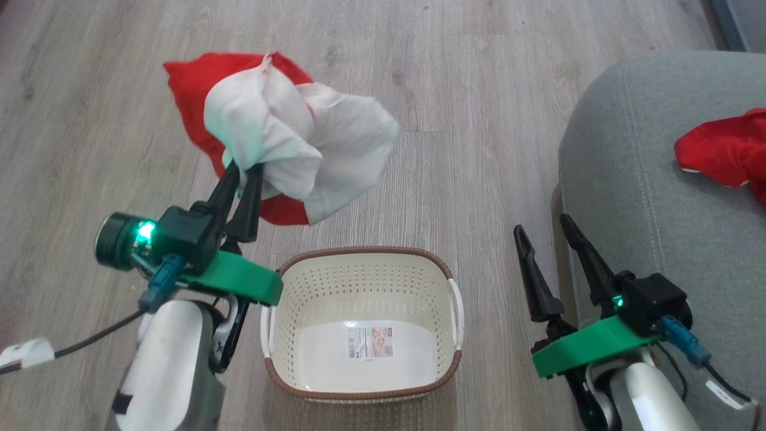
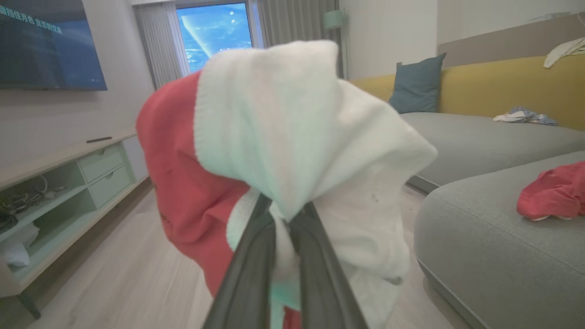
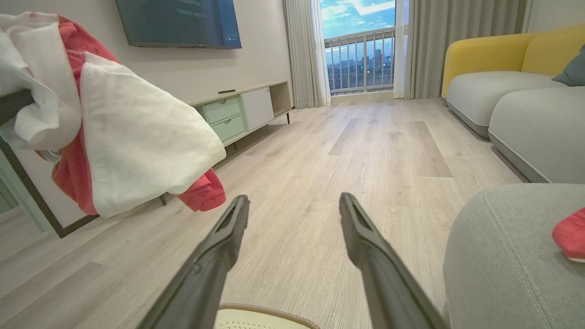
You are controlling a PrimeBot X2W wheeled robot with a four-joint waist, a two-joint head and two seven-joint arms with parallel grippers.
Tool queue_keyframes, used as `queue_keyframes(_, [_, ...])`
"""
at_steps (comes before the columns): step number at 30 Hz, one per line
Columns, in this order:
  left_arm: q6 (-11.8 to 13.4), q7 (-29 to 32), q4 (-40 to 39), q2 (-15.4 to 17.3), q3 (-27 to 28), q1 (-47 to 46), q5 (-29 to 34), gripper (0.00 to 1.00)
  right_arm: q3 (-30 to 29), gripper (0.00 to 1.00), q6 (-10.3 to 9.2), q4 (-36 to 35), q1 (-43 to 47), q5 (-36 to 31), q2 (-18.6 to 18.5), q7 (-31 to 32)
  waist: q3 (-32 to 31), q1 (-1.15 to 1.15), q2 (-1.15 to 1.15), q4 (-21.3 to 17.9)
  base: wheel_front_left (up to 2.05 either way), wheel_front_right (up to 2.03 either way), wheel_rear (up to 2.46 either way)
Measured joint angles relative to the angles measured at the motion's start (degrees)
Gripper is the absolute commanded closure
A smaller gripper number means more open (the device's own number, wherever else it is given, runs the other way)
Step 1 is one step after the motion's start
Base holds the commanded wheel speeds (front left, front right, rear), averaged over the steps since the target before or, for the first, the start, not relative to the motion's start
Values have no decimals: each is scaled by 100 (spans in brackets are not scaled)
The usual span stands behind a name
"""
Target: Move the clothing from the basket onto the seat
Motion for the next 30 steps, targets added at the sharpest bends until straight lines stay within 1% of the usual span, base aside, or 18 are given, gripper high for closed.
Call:
queue_keyframes(3, [-146, -1, -197, 2, -32, 2, 101, 100, 47, 0, 0, -112, 2, -2, -1, 0, -11, 0, 0, -14, 0, 0, 0])
queue_keyframes(7, [-286, -1, -314, 35, -249, 12, 263, 100, 225, 0, 0, -261, 1, -3, -27, 0, 26, 0, 0, -29, 0, 0, 0])
queue_keyframes(12, [-337, -1, -357, 255, -535, 11, 455, 100, 575, 0, 0, -444, -118, -186, -236, 0, 115, 0, 0, -79, 0, 0, 0])
queue_keyframes(13, [-337, -1, -357, 255, -535, 11, 455, 100, 575, 0, 0, -444, -118, -186, -236, 0, 115, 0, 0, -79, 0, 0, 0])
queue_keyframes(21, [-432, -1, -619, 616, -1513, -26, 711, 100, 955, 0, 0, -500, -375, -533, -488, 0, 192, 1, 0, -108, 0, 0, 0])
queue_keyframes(22, [-432, -2, -659, 654, -1635, -29, 711, 100, 999, 0, 0, -474, -394, -575, -517, 0, 195, 1, 0, -105, 0, 0, 0])
queue_keyframes(23, [-437, -19, -694, 738, -1873, -52, 711, 100, 1117, 0, 0, -354, -465, -702, -631, 0, 194, 1, 0, -98, 0, 0, 0])
queue_keyframes(25, [-455, -19, -708, 815, -2113, -105, 710, 100, 1148, 0, 0, -294, -521, -744, -690, 0, 188, 1, 0, -90, 0, 0, 0])
queue_keyframes(30, [-481, -19, -733, 948, -2558, -282, 702, 100, 1445, 0, 0, -97, -727, -905, -958, 0, 166, 1, 0, -85, 0, 0, 0])
